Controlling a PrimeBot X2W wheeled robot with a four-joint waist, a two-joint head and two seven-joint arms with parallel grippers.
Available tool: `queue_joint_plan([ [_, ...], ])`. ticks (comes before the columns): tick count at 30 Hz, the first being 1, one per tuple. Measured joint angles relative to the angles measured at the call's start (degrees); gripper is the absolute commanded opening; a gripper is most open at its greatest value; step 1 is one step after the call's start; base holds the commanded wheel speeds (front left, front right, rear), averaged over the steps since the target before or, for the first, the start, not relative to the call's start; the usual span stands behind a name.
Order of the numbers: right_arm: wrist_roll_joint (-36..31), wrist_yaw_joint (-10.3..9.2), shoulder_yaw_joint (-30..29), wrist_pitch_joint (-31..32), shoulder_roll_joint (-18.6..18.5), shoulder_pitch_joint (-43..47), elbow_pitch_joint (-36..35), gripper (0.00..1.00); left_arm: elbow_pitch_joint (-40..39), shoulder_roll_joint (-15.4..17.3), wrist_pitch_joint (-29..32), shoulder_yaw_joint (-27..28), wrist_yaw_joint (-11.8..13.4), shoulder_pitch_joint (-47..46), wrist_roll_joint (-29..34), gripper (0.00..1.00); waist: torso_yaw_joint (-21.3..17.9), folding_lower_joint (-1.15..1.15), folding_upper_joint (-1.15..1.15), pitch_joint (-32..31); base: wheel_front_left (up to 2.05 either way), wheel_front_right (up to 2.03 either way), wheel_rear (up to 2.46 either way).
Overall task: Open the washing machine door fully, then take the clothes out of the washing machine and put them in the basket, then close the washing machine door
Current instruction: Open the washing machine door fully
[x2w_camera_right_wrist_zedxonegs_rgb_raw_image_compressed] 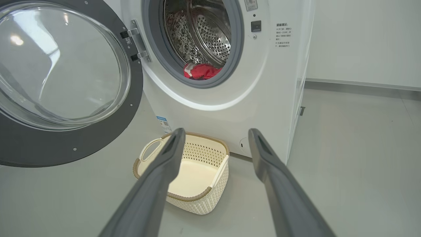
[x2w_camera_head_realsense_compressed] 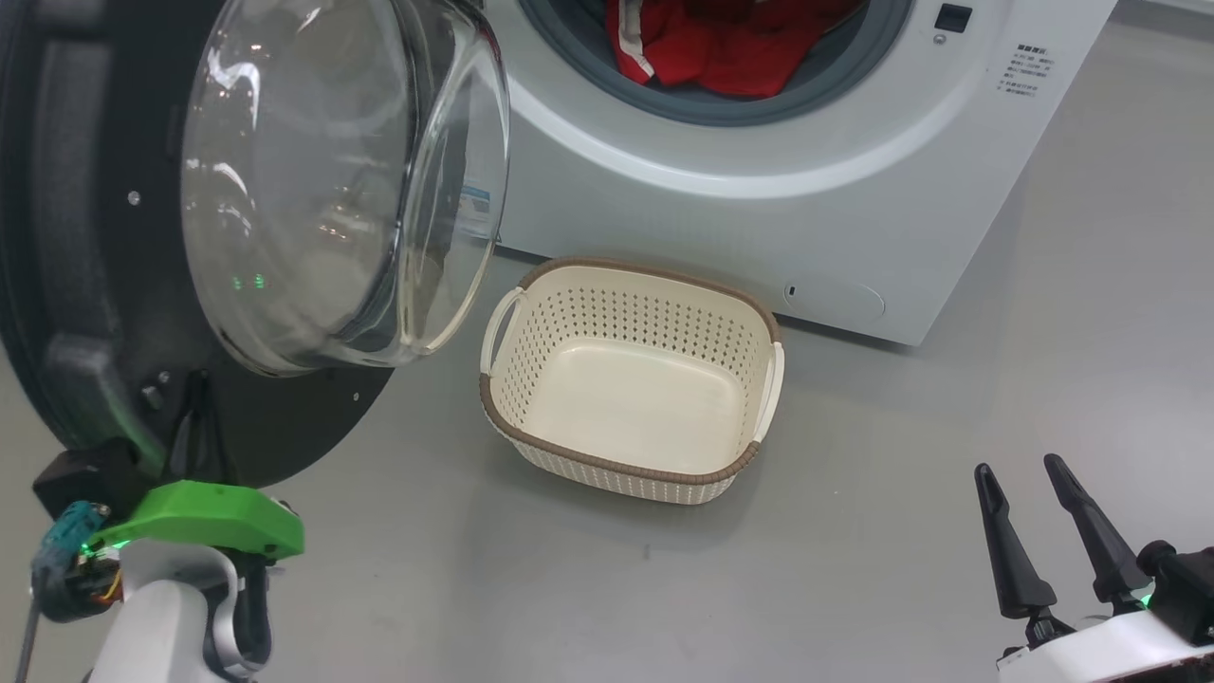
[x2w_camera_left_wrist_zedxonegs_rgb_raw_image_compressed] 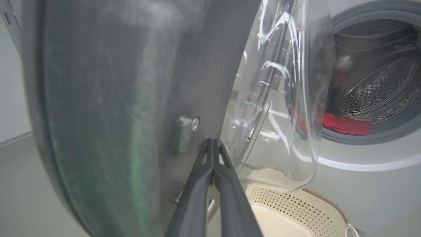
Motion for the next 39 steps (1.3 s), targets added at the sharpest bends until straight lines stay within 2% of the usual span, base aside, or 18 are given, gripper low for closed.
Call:
queue_joint_plan([
  [7,0.01,0.00,-0.05,0.09,-1.92,-0.18,-0.93,1.00,-0.78,1.53,-0.48,4.61,0.01,-0.08,-1.56,0.00,-0.76,0.00,0.00,2.50,0.00,0.00,0.00],
  [10,0.02,0.00,-0.15,0.27,-3.28,-0.19,-1.81,1.00,-0.91,3.15,-0.49,6.71,0.01,-0.14,-2.08,0.00,-1.17,0.00,0.00,4.04,0.00,0.00,0.00],
  [21,0.55,0.00,-1.15,0.75,-6.65,-1.02,-4.00,1.00,-0.22,5.23,0.38,12.73,0.19,-2.61,-4.23,0.00,-2.14,0.00,0.00,8.77,0.00,0.00,0.00],
  [31,1.36,0.00,-3.04,0.75,-9.29,-1.03,-5.65,1.00,0.94,9.05,1.99,15.90,0.19,-5.44,-5.09,0.00,-2.46,0.00,0.00,12.62,0.00,0.00,0.00],
  [39,2.21,0.00,-4.23,0.75,-10.83,-1.07,-6.34,1.00,2.21,9.54,2.89,16.49,0.47,-8.32,-5.08,0.00,-2.18,0.00,0.00,15.46,0.00,0.00,0.00],
])
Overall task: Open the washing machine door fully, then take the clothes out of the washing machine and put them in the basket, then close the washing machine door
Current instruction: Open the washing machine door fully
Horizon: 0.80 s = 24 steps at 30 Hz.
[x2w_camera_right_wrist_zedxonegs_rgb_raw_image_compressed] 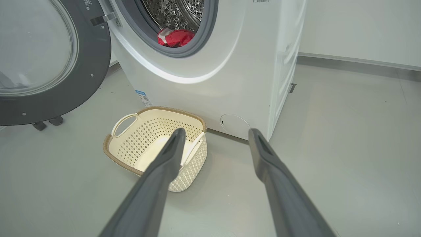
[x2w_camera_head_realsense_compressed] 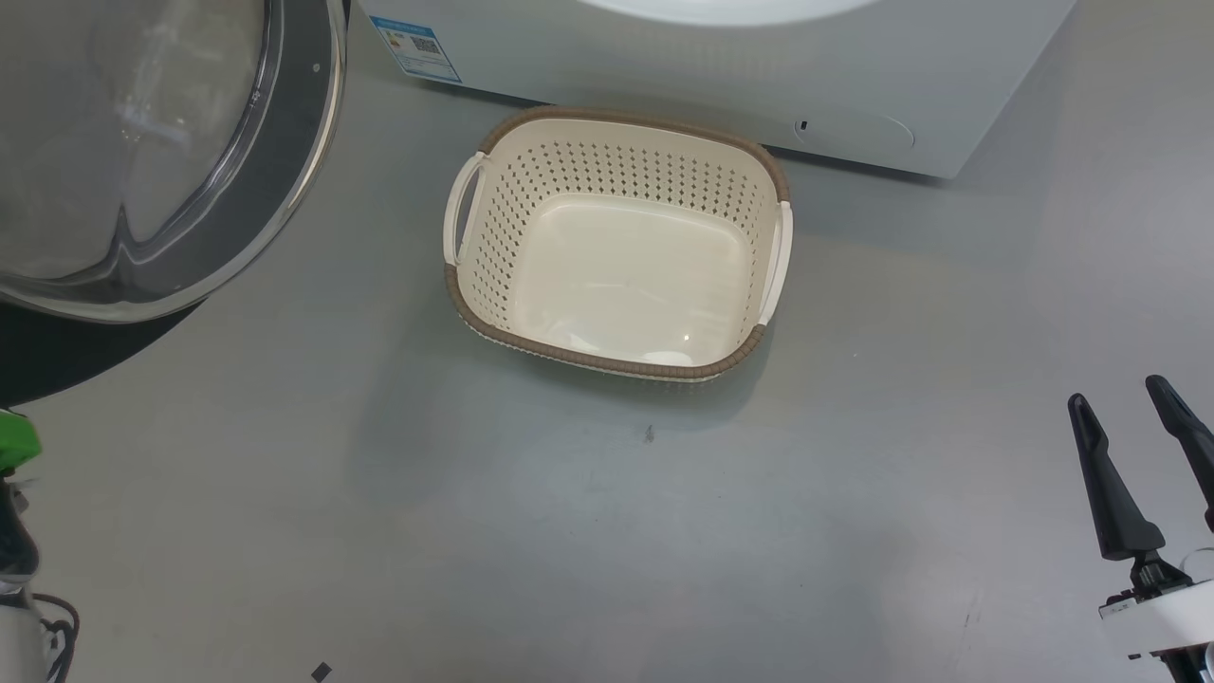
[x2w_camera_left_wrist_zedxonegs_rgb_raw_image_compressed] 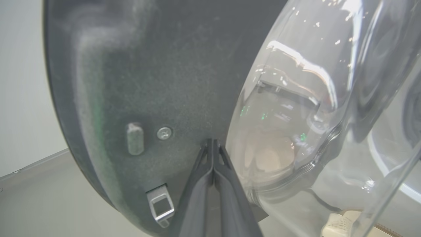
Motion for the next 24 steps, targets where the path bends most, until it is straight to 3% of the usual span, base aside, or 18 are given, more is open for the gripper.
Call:
queue_joint_plan([
  [13,0.51,0.00,0.41,-0.23,-0.26,-1.59,1.00,1.00,2.12,-1.51,-0.34,-3.55,0.00,-1.05,1.80,0.00,0.39,0.00,0.00,-1.97,0.00,0.00,0.00],
  [24,0.98,0.00,2.87,-0.51,3.08,-3.09,3.59,1.00,2.92,-2.38,-0.56,-9.75,-1.55,0.51,6.17,0.00,0.18,0.00,0.00,-7.38,0.00,0.00,0.00],
])
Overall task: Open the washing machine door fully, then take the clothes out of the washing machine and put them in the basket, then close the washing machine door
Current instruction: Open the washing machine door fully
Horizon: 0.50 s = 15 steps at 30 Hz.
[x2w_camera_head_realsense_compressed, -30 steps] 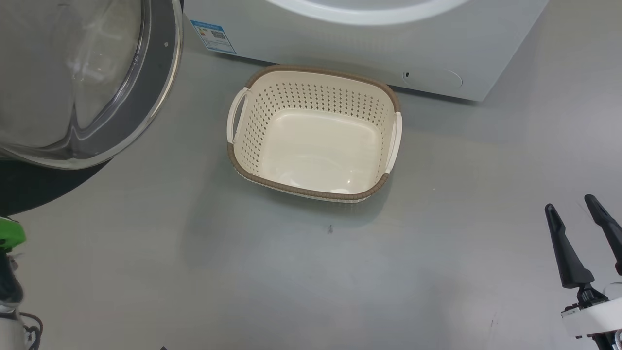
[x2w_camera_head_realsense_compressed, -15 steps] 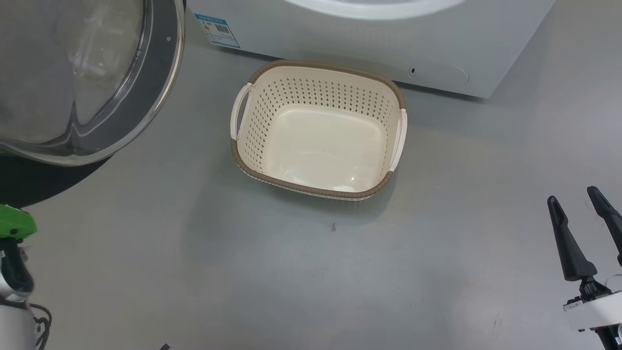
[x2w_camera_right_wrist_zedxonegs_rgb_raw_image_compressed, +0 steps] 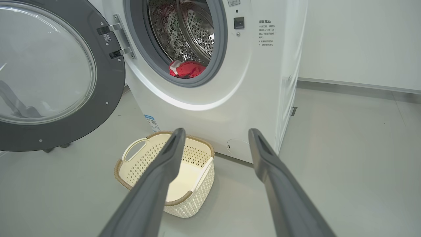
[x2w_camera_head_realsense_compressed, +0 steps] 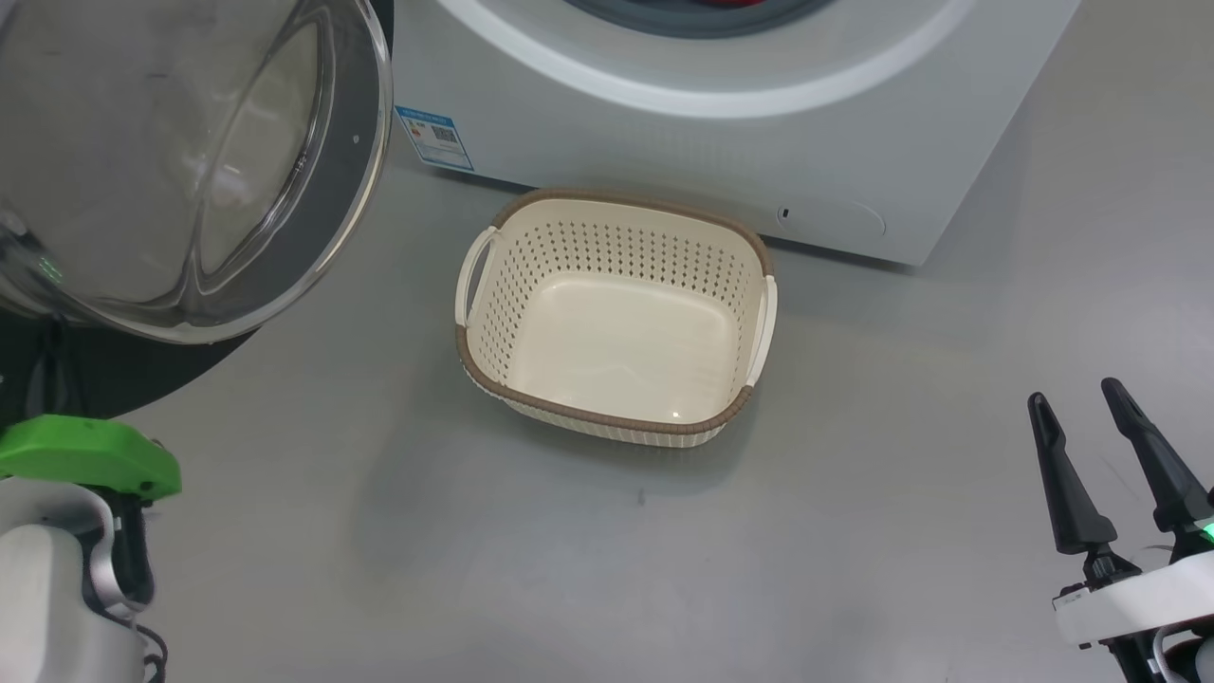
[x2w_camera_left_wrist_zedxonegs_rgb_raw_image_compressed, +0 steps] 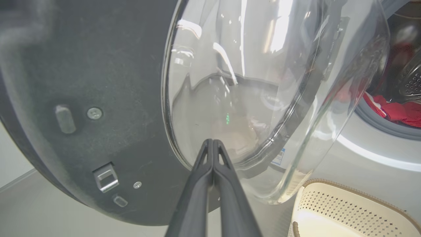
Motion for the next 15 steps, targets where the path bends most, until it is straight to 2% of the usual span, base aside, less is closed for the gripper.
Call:
queue_joint_plan([
  [15,0.00,-0.01,1.13,-0.24,5.21,-0.58,3.91,1.00,-3.38,-1.19,-0.76,-6.98,-3.56,7.88,3.68,0.00,-2.79,0.00,0.00,-8.79,0.00,0.00,0.00],
])
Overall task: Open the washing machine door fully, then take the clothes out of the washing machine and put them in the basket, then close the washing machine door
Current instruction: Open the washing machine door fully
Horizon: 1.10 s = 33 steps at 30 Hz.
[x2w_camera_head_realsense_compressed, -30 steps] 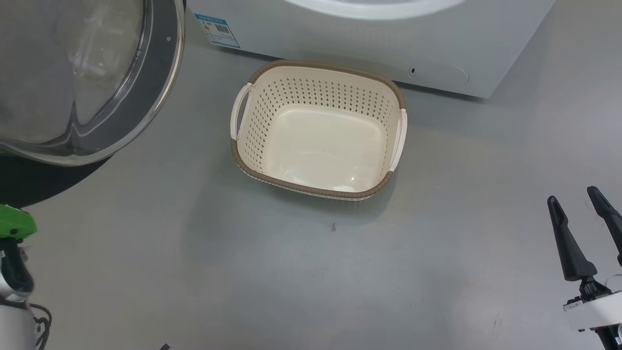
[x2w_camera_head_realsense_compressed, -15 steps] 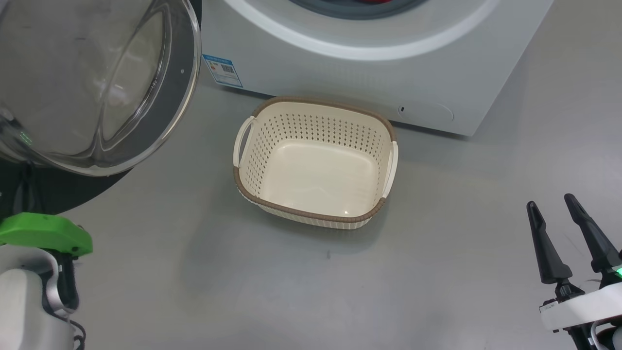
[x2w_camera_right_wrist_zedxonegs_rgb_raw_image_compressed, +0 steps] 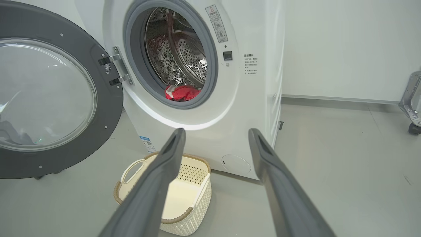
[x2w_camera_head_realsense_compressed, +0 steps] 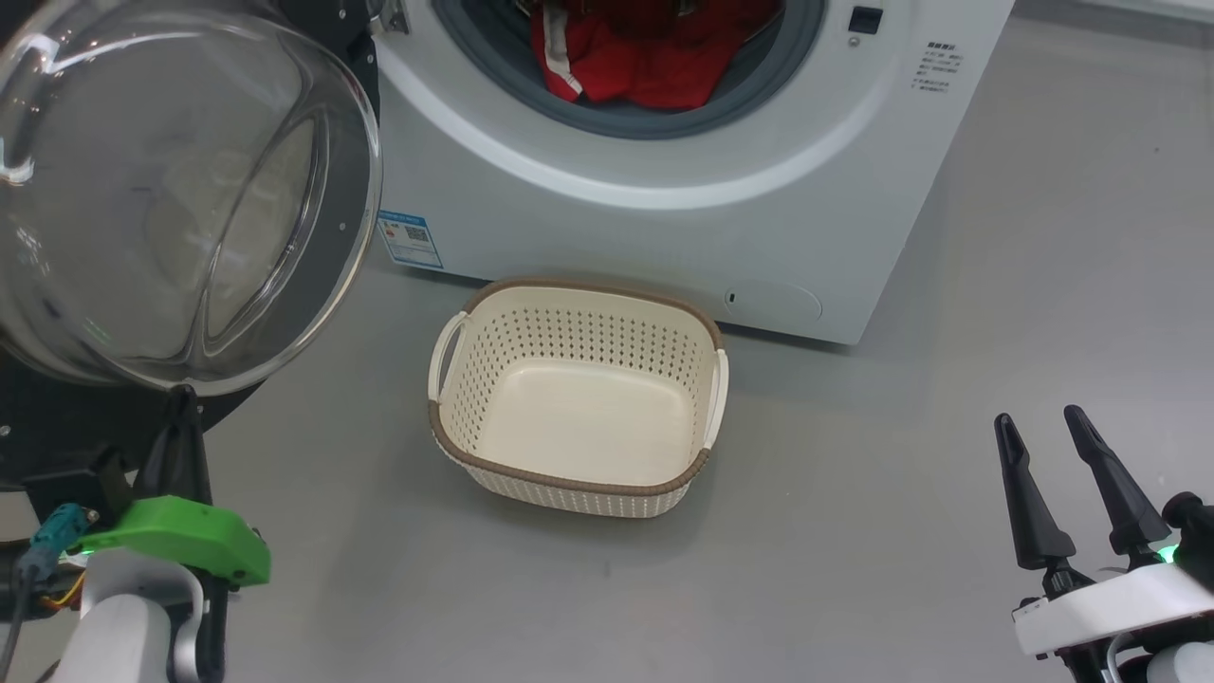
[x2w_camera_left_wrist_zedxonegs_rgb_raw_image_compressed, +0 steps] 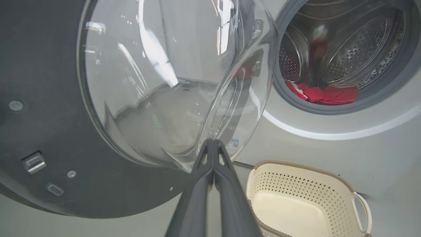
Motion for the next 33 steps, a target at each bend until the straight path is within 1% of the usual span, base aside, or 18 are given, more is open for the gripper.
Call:
queue_joint_plan([
  [2,0.00,-0.03,0.03,0.00,0.36,-0.14,0.29,1.00,-0.73,-0.60,-0.30,-0.33,-0.36,1.06,-0.10,0.00,-0.67,0.00,0.00,-1.10,0.00,0.00,0.00],
  [5,0.00,-0.14,-0.09,0.00,0.91,-0.16,0.53,1.00,-2.41,-2.71,-0.31,-0.92,-1.01,2.26,-1.14,0.00,-1.81,0.00,0.00,-2.64,0.00,0.00,0.00],
  [7,0.00,-0.64,-0.47,0.00,1.29,-0.16,0.57,1.00,-3.67,-3.43,-0.49,-1.52,-1.15,2.91,-1.13,0.00,-2.61,0.00,0.00,-3.55,0.00,0.00,0.00],
  [9,0.00,-0.67,-0.77,0.00,1.44,-0.16,0.57,1.00,-5.00,-4.13,-0.81,-1.75,-1.51,3.30,-1.13,0.00,-3.39,0.00,0.00,-4.38,0.00,0.00,0.00],
  [10,0.00,-0.69,-0.93,0.00,1.51,-0.14,0.57,1.00,-5.54,-4.30,-0.81,-2.09,-1.51,3.58,-1.13,0.00,-3.79,0.00,0.00,-4.77,0.00,0.00,0.00],
  [11,0.00,-1.12,-1.00,0.00,1.57,-0.14,0.56,1.00,-5.94,-4.46,-0.83,-2.42,-1.51,3.86,-1.12,0.00,-4.17,0.00,0.00,-5.14,0.00,0.00,0.00],
  [20,-0.02,-1.60,-1.03,-0.01,2.46,-0.02,0.42,1.00,-10.11,-5.53,-1.57,-3.99,-1.42,8.17,-0.43,0.00,-7.30,0.00,0.00,-7.70,0.00,0.00,0.00],
  [23,-0.13,-1.60,-0.92,-0.01,2.65,0.14,0.20,1.00,-12.14,-6.36,-2.24,-4.75,-0.93,9.72,-0.43,0.00,-8.43,0.00,0.00,-8.18,0.00,0.00,0.00],
  [27,-0.22,-1.62,-0.87,-0.01,2.93,0.20,0.10,1.00,-13.48,-6.60,-2.75,-5.38,-0.90,11.95,-0.12,0.00,-9.45,0.00,0.00,-8.36,0.00,0.00,0.00],
  [29,-0.56,-2.10,-1.09,-0.01,2.96,0.27,0.04,1.00,-14.12,-6.73,-2.75,-6.15,-0.65,12.83,-0.08,0.00,-9.90,0.00,0.00,-8.38,0.00,0.00,0.00],
  [31,-0.57,-2.13,-1.60,-0.01,2.93,0.48,0.04,1.00,-14.34,-6.87,-2.75,-7.35,-0.67,13.23,0.26,0.00,-10.18,0.00,0.00,-8.34,0.00,0.00,0.00],
  [32,-0.59,-2.16,-1.75,-0.01,2.92,0.57,0.04,1.00,-14.48,-7.03,-2.75,-7.60,-0.66,13.37,0.31,0.37,-10.26,0.00,0.00,-8.32,0.00,0.00,0.00],
  [33,-0.59,-2.16,-1.77,-0.01,2.93,0.59,0.04,1.00,-14.64,-7.13,-2.77,-7.72,-0.67,13.55,0.31,0.78,-10.34,0.00,0.00,-8.30,0.00,0.00,0.00],
])
